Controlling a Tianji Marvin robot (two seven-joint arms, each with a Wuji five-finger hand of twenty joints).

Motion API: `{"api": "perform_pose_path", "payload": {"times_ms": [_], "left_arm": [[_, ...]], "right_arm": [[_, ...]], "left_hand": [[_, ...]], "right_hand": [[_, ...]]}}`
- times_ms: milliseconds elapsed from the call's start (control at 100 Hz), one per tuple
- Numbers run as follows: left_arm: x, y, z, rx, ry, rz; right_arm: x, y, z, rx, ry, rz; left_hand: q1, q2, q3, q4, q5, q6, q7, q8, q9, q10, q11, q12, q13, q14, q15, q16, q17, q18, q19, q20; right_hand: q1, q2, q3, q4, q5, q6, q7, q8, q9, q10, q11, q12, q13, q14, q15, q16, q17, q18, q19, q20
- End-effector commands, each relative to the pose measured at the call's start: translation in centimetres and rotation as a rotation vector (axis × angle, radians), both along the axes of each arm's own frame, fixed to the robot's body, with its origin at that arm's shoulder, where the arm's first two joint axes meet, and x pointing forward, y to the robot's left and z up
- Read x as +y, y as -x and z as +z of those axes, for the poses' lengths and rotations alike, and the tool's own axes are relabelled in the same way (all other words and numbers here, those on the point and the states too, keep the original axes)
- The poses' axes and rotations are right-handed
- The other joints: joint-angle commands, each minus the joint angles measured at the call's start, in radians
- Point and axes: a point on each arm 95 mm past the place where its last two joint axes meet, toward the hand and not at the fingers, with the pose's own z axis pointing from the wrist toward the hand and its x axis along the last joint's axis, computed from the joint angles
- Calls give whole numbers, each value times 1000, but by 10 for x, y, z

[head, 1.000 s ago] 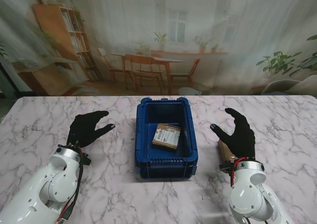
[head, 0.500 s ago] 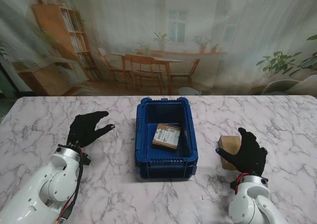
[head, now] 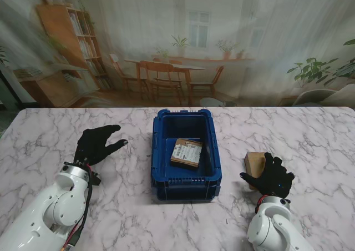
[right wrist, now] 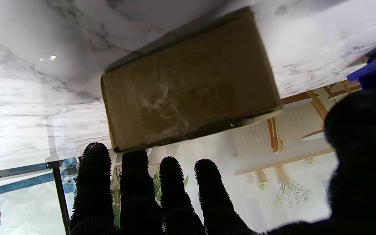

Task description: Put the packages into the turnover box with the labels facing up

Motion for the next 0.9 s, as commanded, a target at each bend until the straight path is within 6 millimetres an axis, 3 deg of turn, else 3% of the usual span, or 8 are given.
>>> {"api": "perform_pose_path", "payload": {"times_ms": [0, 230, 310, 480, 630, 890], "left_arm": [[-1, 0, -1, 14, -4, -2], [0, 0, -2, 16, -7, -3], [0, 0, -2, 17, -7, -4], [0, -1, -2, 20, -8, -7], [-1, -1, -3, 23, -9, -10], [-1, -2, -4, 25, -12, -15]], "right_arm": [[1, -1, -3, 14, -4, -10], [0, -5, -10, 39, 9, -31], [0, -6, -11, 49, 8, -36], [1, -9, -15, 69, 14, -44], [0, -10, -15, 61, 16, -53], [-1, -9, -4, -18, -21, -55]], "left_hand": [[20, 45, 11, 24, 29, 2, 8, 7, 15, -4, -3, 8, 9, 3, 12, 7, -14, 24, 4, 16], [21, 44, 11, 24, 29, 2, 8, 7, 15, -5, -3, 8, 10, 3, 12, 8, -14, 24, 2, 16], [20, 45, 12, 24, 30, 1, 8, 7, 17, -5, -2, 9, 9, 4, 12, 8, -14, 24, 2, 17], [21, 45, 12, 24, 30, 2, 8, 7, 17, -5, -2, 9, 10, 2, 11, 8, -14, 24, 2, 17], [21, 46, 12, 25, 30, 1, 8, 7, 17, -7, -2, 9, 10, 2, 12, 8, -14, 25, 1, 18], [18, 45, 10, 24, 30, 0, 9, 7, 17, -7, -2, 9, 11, 1, 11, 8, -14, 26, 0, 18]], "right_hand": [[45, -48, -10, 12, 12, 34, 26, 30, -38, 20, 53, 20, 18, 3, 76, 36, 16, -43, 75, -21], [196, -87, -5, 34, 10, 31, 96, 73, -46, 36, 197, 100, 74, -16, 240, 96, 102, -63, 248, -46], [222, -96, 64, 37, 9, 35, 113, 74, -48, 37, 232, 124, 96, -31, 304, 121, 122, -68, 279, -55], [233, -146, 300, 21, 11, 34, 155, 67, -38, 42, 280, 156, 140, -56, 430, 173, 199, -84, 364, -37], [267, -139, 447, 30, 23, 18, 215, 76, -4, 38, 321, 182, 207, -88, 530, 210, 289, -115, 432, -11], [333, -87, 495, 24, 85, -7, 363, 120, 72, 18, 378, 213, 282, -127, 607, 226, 371, -150, 485, 1]]}}
